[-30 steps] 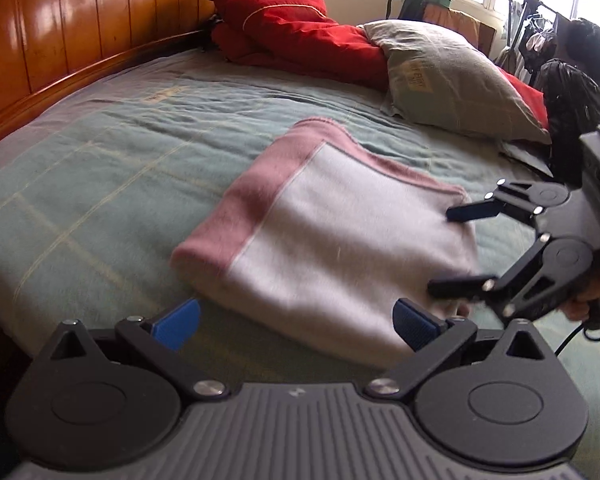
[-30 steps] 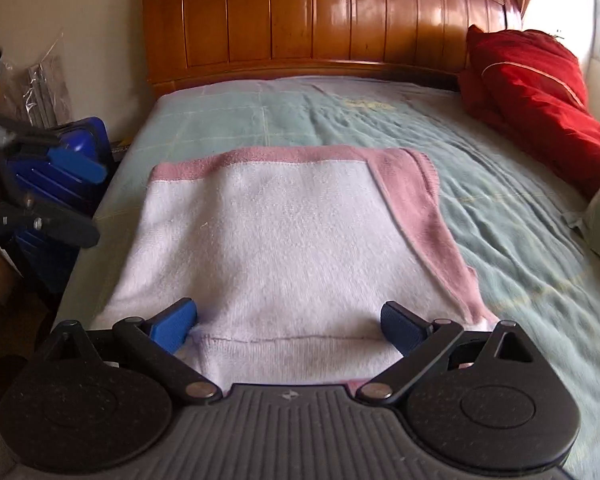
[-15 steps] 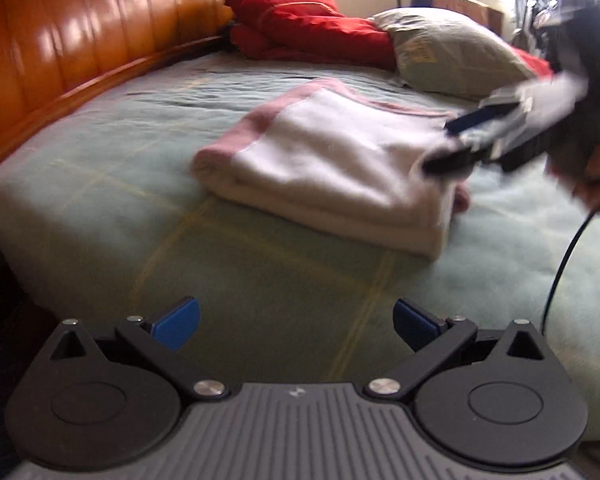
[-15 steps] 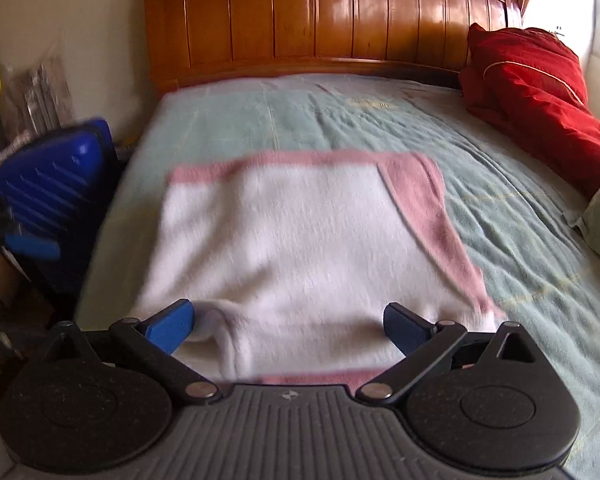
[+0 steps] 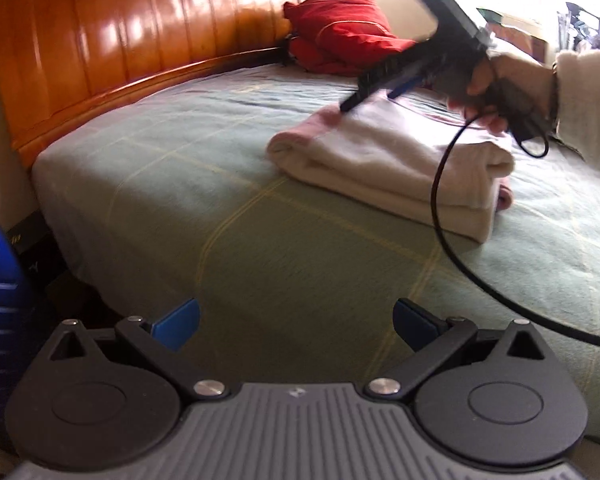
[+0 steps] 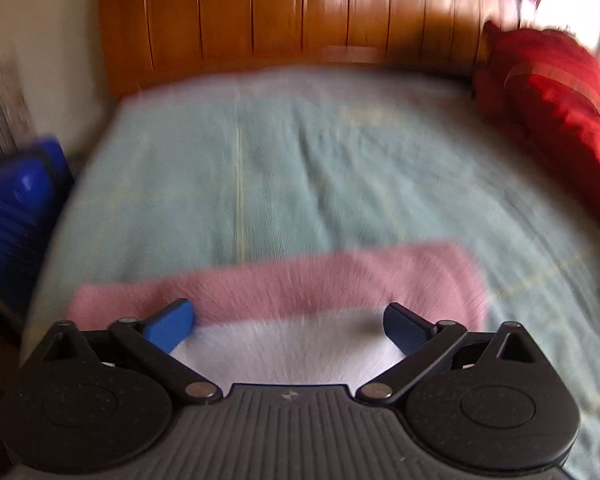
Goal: Fold clothes
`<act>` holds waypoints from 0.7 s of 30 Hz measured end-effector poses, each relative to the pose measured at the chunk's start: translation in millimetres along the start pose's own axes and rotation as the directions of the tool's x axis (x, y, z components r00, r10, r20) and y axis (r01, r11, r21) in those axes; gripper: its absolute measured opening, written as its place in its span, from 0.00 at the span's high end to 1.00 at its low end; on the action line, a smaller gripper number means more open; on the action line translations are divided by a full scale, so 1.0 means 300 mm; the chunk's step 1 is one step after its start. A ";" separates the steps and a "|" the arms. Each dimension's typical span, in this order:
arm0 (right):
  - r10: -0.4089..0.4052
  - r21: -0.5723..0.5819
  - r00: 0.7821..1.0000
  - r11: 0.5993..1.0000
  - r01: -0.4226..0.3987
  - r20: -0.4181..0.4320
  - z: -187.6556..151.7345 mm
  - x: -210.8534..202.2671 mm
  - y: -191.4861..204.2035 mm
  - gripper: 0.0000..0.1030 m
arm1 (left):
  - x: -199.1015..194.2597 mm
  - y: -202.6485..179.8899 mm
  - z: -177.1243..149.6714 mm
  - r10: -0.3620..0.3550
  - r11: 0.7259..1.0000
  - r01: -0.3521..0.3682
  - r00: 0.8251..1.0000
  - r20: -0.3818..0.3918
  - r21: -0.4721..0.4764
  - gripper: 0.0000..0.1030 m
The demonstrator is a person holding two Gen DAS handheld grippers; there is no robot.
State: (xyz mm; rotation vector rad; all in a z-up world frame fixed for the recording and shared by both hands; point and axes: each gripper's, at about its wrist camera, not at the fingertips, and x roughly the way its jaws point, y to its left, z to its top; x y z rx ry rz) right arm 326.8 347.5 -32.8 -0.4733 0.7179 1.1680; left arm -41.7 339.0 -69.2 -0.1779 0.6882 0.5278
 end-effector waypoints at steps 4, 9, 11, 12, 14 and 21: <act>0.024 0.033 1.000 0.999 -0.024 -0.012 -0.017 0.040 -0.009 0.00 | -0.001 0.014 -0.005 -0.005 1.000 0.005 1.000 0.008 -0.026 0.01; 0.028 -0.015 0.999 0.999 -0.028 0.022 0.003 -0.037 -0.026 0.00 | -0.008 0.014 -0.008 0.002 1.000 -0.001 1.000 0.031 -0.020 0.01; 0.032 0.002 0.999 0.999 -0.032 0.016 -0.002 -0.043 -0.051 0.00 | -0.006 0.014 -0.012 -0.001 1.000 0.002 0.999 0.035 -0.018 0.01; 0.030 0.019 1.000 0.999 -0.030 0.001 -0.011 -0.034 -0.069 0.00 | -0.005 0.014 -0.014 -0.003 1.000 0.003 0.999 0.037 -0.018 0.01; 0.039 0.047 0.999 0.998 -0.038 -0.009 -0.029 -0.044 -0.094 0.00 | -0.005 0.011 -0.015 -0.001 1.000 0.001 0.999 0.036 -0.009 0.01; 0.112 0.120 0.993 0.986 -0.114 0.020 -0.092 -0.171 -0.138 0.00 | -0.016 0.015 -0.006 0.000 1.000 0.001 0.999 0.044 -0.015 0.01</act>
